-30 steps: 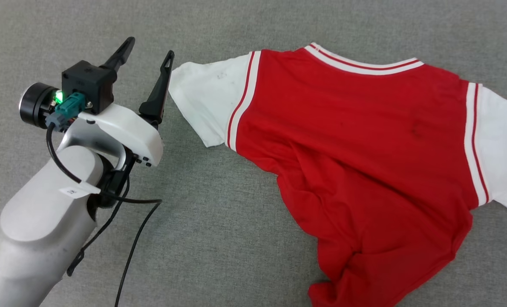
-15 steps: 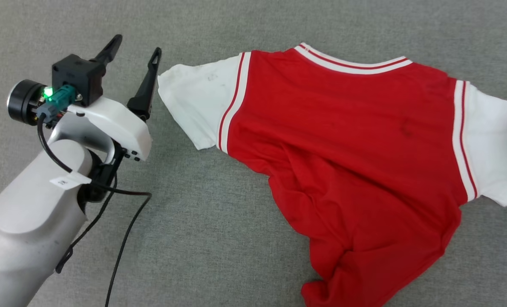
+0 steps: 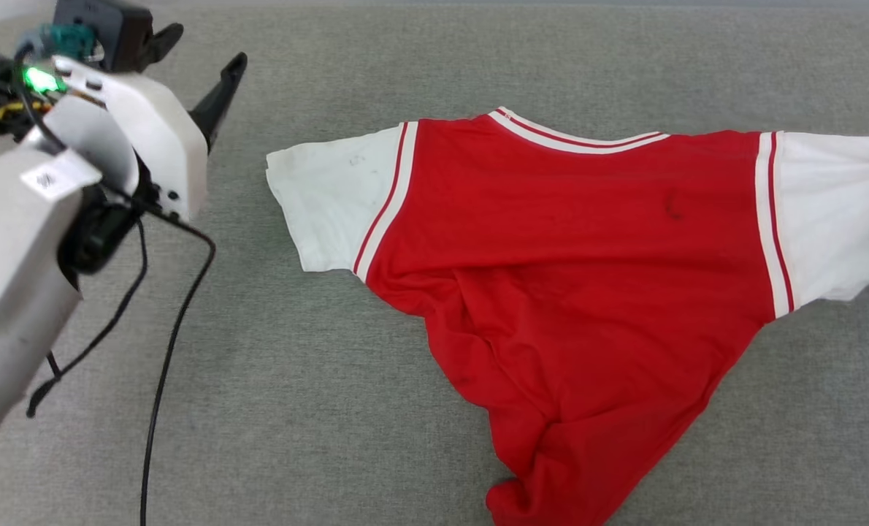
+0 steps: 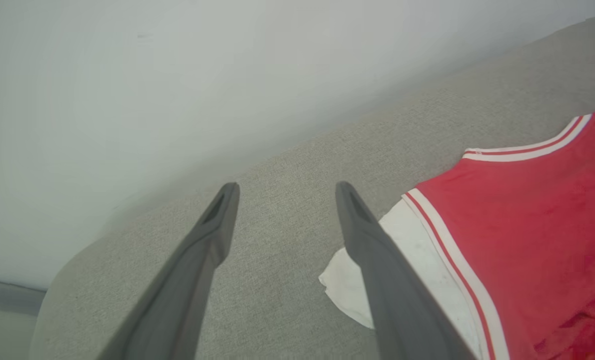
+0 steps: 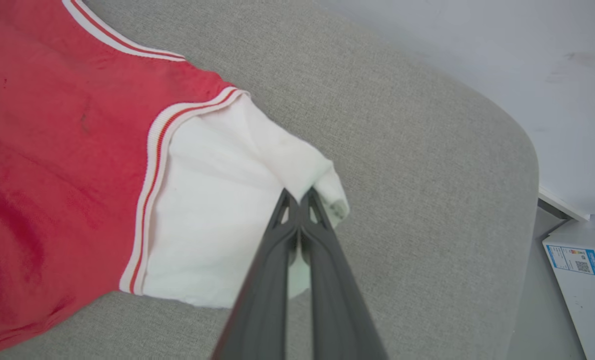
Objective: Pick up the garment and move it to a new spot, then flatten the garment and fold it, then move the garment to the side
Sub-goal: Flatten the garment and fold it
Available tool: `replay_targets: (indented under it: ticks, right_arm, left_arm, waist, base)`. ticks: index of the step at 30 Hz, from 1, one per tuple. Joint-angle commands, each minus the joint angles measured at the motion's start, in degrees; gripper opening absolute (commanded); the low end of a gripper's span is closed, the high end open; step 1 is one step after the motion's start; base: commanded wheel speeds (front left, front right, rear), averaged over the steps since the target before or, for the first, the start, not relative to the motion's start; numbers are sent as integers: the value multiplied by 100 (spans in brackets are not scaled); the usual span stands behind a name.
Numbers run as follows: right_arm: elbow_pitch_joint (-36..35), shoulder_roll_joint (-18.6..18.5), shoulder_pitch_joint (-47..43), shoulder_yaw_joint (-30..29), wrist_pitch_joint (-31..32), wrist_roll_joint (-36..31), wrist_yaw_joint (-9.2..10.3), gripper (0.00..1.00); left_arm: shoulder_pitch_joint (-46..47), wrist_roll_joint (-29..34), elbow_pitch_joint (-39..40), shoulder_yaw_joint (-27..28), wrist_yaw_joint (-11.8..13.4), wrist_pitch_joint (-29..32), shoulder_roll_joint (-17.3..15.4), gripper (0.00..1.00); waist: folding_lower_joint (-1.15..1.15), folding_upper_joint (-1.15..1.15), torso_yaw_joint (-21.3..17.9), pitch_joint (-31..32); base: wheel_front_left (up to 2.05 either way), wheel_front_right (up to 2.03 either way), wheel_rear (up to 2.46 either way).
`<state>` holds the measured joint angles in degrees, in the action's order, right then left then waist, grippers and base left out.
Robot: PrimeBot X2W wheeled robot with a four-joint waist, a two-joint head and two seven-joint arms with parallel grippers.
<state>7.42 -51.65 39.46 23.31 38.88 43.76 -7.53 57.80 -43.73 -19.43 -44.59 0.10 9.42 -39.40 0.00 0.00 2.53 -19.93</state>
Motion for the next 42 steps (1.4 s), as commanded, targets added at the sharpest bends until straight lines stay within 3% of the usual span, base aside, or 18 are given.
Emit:
replay_targets:
  ticks: [1, 7, 18, 27, 34, 36, 42]
  right_arm:
    - [-72, -23, -91, -10, -24, 5, 8, 0]
    - [-335, 32, -108, -4, -82, 19, 8, 0]
    - [-437, 161, 170, 101, -94, -11, 8, 0]
    - [-368, 267, 306, 198, -131, -1, 8, 0]
    - [-291, 317, 444, 300, -155, 32, 8, 0]
    - [-259, 327, 457, 336, -162, 54, 8, 0]
    - [-73, 342, 478, 441, -286, 97, 8, 0]
  left_arm:
    - [147, -41, -45, -46, -78, 201, -44, 100]
    - [826, -566, -373, -132, -448, 1592, 17, 100]
    - [1464, -1193, -955, -544, -672, 3711, 84, 100]
    - [1199, -1305, -1397, -835, -719, 4092, 13, 100]
    - [770, -1529, -1597, -972, -745, 4103, 196, 100]
    - [676, -1580, -1606, -1022, -755, 4084, 264, 0]
    - [854, -1480, -1570, -1008, -752, 3582, 219, 0]
  waist:
    - [0, 0, -77, -52]
    - [0, 0, -301, -301]
    - [0, 0, -574, -780]
    - [0, 0, -644, -1007]
    - [0, 0, -647, -1050]
    - [0, 0, -639, -1048]
    - [0, 0, -540, -774]
  base:
    - [0, 0, 0]
    - [0, 0, 0]
    - [0, 0, 0]
    - [0, 0, 0]
    - [0, 0, 0]
    - [0, 0, 0]
    - [0, 0, 0]
